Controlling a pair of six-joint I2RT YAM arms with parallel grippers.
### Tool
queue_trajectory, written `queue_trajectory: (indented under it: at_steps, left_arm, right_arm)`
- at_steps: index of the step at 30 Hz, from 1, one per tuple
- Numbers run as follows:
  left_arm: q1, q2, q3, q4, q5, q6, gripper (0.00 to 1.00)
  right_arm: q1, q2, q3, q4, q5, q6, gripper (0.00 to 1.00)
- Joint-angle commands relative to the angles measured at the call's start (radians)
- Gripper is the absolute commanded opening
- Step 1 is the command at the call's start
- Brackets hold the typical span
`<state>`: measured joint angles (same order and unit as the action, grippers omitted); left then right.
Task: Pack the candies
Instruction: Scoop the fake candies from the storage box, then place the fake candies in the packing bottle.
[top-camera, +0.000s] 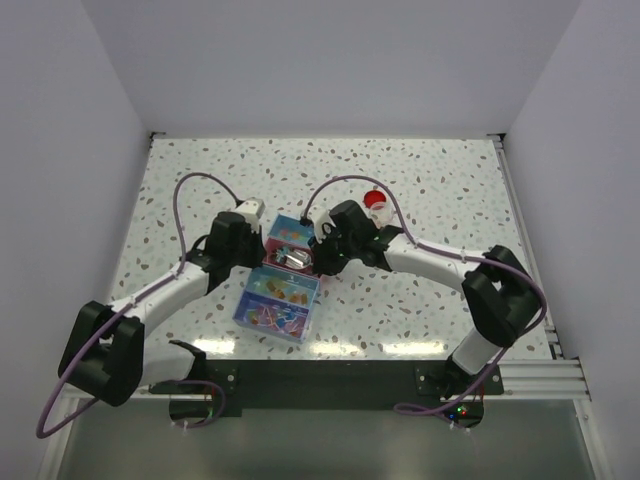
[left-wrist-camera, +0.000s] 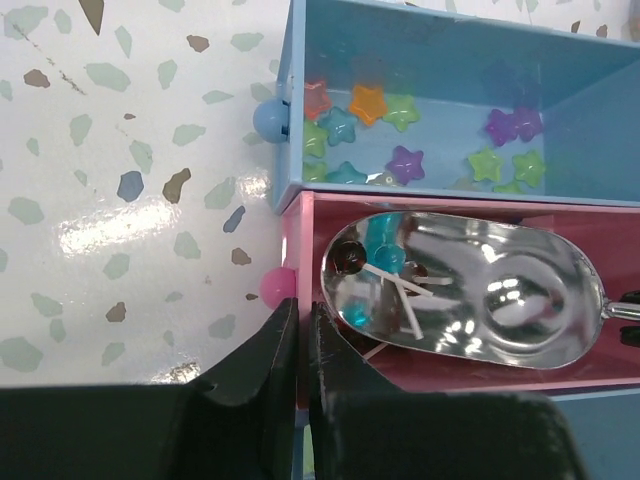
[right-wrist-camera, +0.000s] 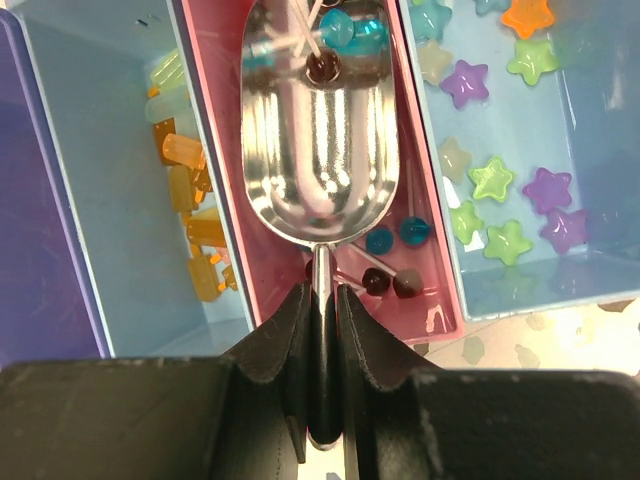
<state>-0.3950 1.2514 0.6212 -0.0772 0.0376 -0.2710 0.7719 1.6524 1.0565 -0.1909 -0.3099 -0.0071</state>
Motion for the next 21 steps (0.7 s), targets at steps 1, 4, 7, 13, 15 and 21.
queue_trajectory:
  at_steps: [1,4,7,13,15,21]
  left_arm:
    - [0.004,-0.056,0.058,0.022,-0.008,-0.028,0.12]
    - [0.004,-0.082,0.063,0.016,-0.010,-0.031,0.20]
    - [0.004,-0.115,0.080,0.001,-0.016,-0.037,0.26]
    - [0.004,-0.197,0.110,-0.025,-0.035,-0.040,0.37]
    - [0.004,-0.219,0.115,-0.032,-0.073,-0.039,0.40]
    - [0.005,-0.308,0.114,-0.052,-0.160,-0.033,0.59]
  right_arm:
    - [-0.017,-0.057,-0.019,0.108,0.009,0.036,0.00]
    - [-0.020,-0.065,-0.038,0.134,0.008,0.044,0.00]
    - [-0.020,-0.085,-0.049,0.145,0.009,0.047,0.00]
    - [-0.020,-0.124,-0.038,0.123,0.012,0.042,0.00]
    - [-0.020,-0.144,-0.026,0.104,0.012,0.036,0.00]
    - [-0.020,-0.207,0.008,0.028,0.035,0.016,0.00]
